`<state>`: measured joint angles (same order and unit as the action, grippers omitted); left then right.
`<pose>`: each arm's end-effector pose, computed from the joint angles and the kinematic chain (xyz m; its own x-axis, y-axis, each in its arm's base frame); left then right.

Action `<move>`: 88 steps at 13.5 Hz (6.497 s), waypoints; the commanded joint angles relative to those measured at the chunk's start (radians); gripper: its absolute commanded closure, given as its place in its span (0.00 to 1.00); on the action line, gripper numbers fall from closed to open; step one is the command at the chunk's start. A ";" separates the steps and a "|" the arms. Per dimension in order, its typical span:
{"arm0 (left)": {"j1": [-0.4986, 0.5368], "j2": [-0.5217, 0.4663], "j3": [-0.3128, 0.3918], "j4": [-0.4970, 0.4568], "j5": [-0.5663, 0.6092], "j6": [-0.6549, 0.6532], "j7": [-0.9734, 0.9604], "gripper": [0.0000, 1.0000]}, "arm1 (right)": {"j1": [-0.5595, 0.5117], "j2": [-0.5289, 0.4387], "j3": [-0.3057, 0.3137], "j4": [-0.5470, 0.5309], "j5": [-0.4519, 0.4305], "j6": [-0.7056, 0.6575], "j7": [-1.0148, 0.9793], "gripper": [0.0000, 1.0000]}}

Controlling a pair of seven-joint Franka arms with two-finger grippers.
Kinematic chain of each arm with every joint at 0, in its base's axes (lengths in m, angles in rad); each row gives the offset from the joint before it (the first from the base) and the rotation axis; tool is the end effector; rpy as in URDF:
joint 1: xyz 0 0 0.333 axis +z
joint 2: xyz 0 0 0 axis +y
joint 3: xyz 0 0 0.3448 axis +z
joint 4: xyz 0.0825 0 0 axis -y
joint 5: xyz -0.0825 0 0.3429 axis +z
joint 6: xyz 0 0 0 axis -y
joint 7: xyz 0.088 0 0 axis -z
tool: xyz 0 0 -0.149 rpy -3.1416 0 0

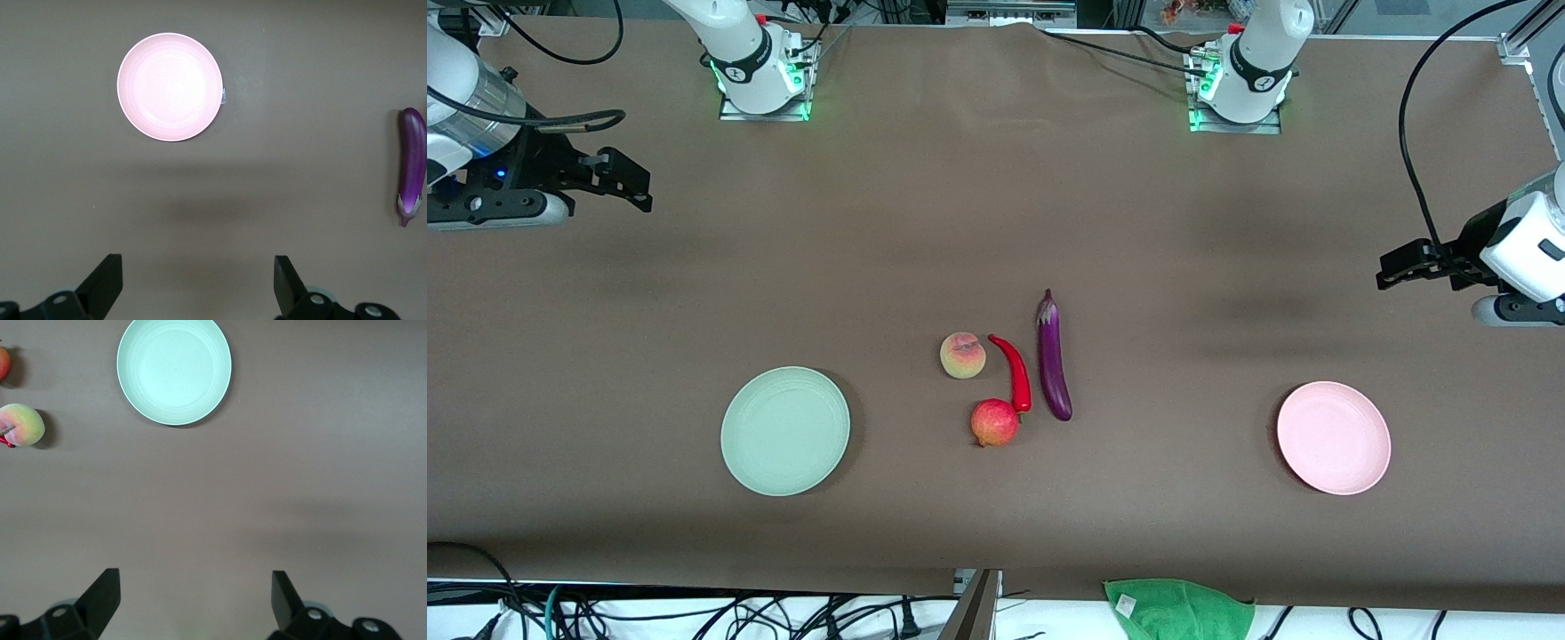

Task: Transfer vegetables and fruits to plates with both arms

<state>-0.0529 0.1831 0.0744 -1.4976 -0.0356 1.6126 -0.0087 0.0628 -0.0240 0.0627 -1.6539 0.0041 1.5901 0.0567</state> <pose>0.5714 0.0035 0.5470 0.9972 0.0313 -0.0677 0.0328 -0.9992 0.0213 0.4993 0.0640 0.5894 0.9969 0.0685 -0.0399 0.0685 -0.9976 -0.0003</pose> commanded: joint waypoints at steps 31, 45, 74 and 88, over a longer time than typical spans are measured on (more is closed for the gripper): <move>0.001 0.015 -0.002 0.027 0.006 -0.013 -0.001 0.00 | -0.001 -0.020 0.017 0.000 0.016 -0.019 -0.018 0.00; 0.001 0.015 -0.002 0.028 0.006 -0.013 -0.004 0.00 | -0.003 -0.017 0.014 -0.001 0.016 -0.024 -0.035 0.00; -0.001 0.016 -0.004 0.027 0.006 -0.013 -0.001 0.00 | 0.505 0.650 0.017 0.143 0.033 0.724 0.617 0.00; 0.036 0.094 -0.030 -0.041 0.006 0.036 0.000 0.00 | 0.528 0.823 0.011 0.138 -0.072 0.919 0.603 0.11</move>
<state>-0.0109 0.2557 0.0610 -1.5338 -0.0357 1.6151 -0.0067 0.5828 0.7824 0.0816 -1.5378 -0.0512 2.5035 0.6591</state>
